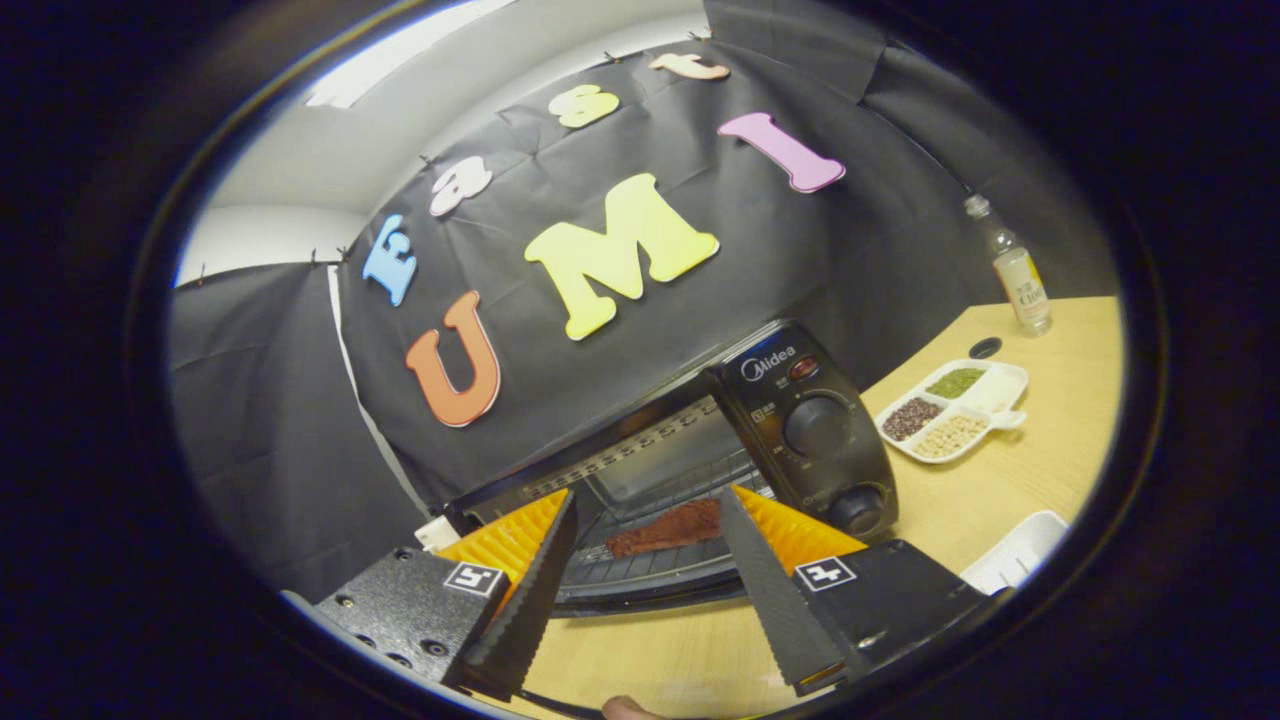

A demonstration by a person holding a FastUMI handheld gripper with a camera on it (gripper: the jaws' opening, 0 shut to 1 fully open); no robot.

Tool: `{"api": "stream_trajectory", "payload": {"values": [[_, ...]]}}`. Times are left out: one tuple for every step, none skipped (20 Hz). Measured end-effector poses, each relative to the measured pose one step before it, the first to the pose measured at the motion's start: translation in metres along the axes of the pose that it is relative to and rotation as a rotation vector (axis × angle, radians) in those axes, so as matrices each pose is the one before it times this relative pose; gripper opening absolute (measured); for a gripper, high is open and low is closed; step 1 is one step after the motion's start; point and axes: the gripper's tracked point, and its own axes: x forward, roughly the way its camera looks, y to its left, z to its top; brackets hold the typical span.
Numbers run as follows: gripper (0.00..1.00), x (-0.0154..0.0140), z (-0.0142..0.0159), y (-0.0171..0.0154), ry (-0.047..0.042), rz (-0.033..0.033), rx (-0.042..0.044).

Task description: Open the toaster oven, put the food inside, and close the toaster oven door.

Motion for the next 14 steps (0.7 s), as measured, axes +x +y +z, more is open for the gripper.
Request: {"api": "stream_trajectory", "payload": {"values": [[0.92, -0.00865, -0.00519, 0.00404, 0.01195, -0.00531, -0.00912], [0.92, -0.00691, -0.00580, 0.00661, 0.01806, -0.00640, -0.02435], [0.92, -0.00683, -0.00425, 0.00460, 0.01044, -0.01011, -0.02134], [0.92, -0.00709, -0.00574, 0.00760, 0.01662, -0.00521, -0.03601], [0.92, -0.00826, -0.00311, 0.00749, 0.00300, -0.00891, -0.03370], [0.92, -0.00692, -0.00025, 0.00766, -0.00615, -0.01527, -0.03605], [0.92, -0.01377, -0.00296, 0.00479, -0.00613, -0.01198, -0.04953], [0.93, -0.00876, 0.00146, 0.00544, -0.01760, -0.01087, -0.04025], [0.94, -0.00967, -0.00203, 0.00394, -0.01192, -0.01327, -0.04253], [0.94, -0.01004, -0.00226, 0.00104, -0.00925, -0.02274, -0.02962], [0.97, -0.01149, -0.00741, -0.00091, 0.00995, -0.02425, -0.02456], [0.99, -0.00852, -0.01002, -0.00083, 0.01953, -0.02220, -0.02088], [1.00, -0.00590, -0.01117, -0.00135, 0.03299, -0.02703, -0.03713], [1.00, -0.00285, -0.01120, -0.00193, 0.04049, -0.02070, -0.03632]]}}
